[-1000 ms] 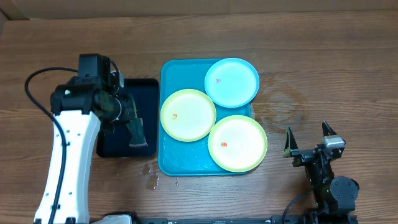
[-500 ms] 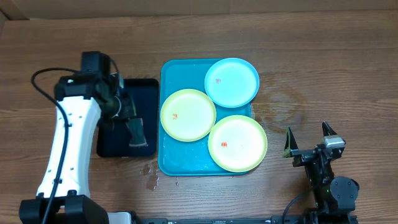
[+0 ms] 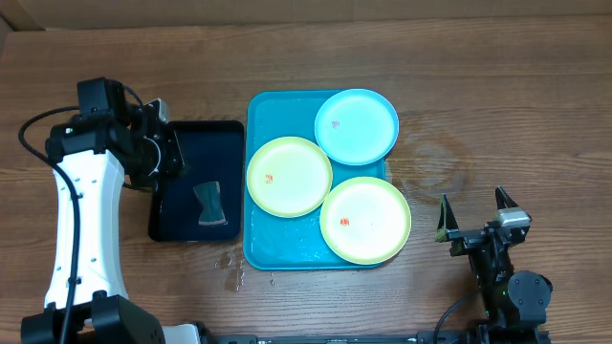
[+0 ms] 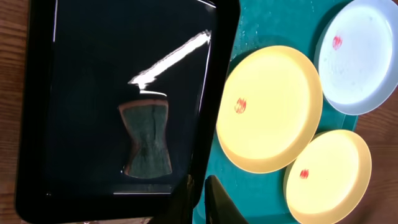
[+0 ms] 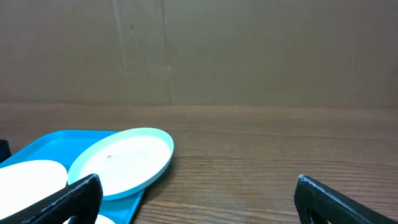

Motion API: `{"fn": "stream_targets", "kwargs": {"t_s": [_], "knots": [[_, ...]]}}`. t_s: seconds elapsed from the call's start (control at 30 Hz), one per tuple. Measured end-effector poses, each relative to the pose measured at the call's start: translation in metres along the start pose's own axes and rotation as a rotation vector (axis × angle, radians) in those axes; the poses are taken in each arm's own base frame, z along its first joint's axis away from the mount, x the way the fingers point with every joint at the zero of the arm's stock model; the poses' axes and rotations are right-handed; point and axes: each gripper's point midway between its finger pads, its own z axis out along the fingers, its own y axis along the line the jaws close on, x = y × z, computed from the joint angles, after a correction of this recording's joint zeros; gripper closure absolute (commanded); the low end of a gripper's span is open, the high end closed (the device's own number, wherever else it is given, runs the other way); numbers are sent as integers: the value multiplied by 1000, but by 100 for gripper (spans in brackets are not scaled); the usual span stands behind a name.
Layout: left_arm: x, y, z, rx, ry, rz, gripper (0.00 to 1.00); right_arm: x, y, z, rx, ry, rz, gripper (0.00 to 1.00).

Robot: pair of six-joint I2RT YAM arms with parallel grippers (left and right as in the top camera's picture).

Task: Clean dirty plates on tray and stack at the side
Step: 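Lower the left gripper onto the green-and-pink sponge, then close the left gripper on the sponge's narrow middle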

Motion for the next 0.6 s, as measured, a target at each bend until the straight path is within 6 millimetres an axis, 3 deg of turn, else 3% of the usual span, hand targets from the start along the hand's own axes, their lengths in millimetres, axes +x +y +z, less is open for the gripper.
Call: {"fn": "stream_targets", "kwargs": {"t_s": [0.37,0.6], "knots": [[6,-13,10,-37,20,69,74,0,0,0,0,0,0,0],[20,-35,32,-81,79,152,64,0,0,0,0,1,0,0]]}}
